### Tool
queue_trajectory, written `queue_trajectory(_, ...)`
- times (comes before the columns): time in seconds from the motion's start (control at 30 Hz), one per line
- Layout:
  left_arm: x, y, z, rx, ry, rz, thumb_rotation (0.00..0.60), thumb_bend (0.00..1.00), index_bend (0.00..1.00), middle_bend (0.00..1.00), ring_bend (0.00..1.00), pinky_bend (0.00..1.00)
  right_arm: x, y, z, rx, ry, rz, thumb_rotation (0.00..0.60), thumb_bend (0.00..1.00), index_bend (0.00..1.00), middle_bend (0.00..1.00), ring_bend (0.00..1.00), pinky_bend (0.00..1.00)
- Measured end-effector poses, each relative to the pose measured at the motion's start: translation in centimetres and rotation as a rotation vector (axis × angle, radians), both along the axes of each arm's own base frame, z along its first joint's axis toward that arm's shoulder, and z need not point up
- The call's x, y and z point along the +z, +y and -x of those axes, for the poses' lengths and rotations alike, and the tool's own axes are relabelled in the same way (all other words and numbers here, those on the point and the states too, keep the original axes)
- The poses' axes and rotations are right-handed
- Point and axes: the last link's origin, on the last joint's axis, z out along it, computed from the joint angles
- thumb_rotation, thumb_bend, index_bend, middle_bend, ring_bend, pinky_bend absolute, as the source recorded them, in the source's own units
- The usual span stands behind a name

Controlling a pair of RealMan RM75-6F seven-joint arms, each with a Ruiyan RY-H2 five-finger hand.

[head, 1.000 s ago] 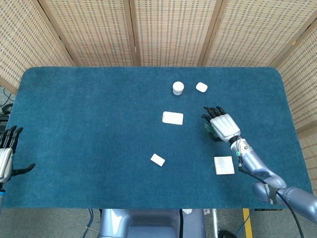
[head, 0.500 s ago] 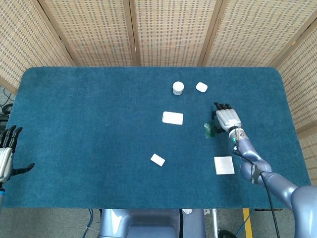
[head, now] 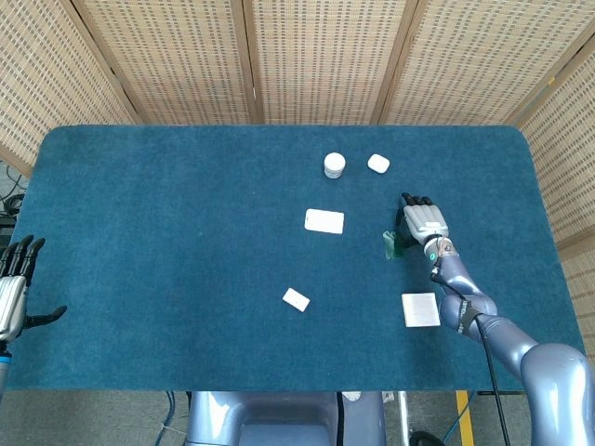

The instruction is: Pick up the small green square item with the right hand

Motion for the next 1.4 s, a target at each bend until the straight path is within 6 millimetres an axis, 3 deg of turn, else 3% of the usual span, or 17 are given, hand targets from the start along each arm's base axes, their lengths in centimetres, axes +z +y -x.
queue_trajectory(0.43,-0.1,0.0,-0.1,-0.002,0.002,0.001,0.600,0.00,0.00,0.00,0.00,0.00,-0.7,0.4,0.6,0.003,0.027,-0.026,0.600,0.46,0.51,0.00,0.00,0.00)
queue_trajectory(0.93,-0.1,0.1,-0.1,0.001,0.002,0.001,0.600,0.00,0.00,0.00,0.00,0.00,-0.9,0.3,0.8,0.005,0.033,-0.020,0.600,0.60,0.60,0.00,0.00,0.00)
queue_trajectory(1.4,-0.2,0.1,-0.1,0.001,0.000,0.009,0.600,0.00,0.00,0.00,0.00,0.00,-0.9,1.0,0.4,0.058,0.010,-0.009,0.600,0.62,0.68,0.00,0.00,0.00)
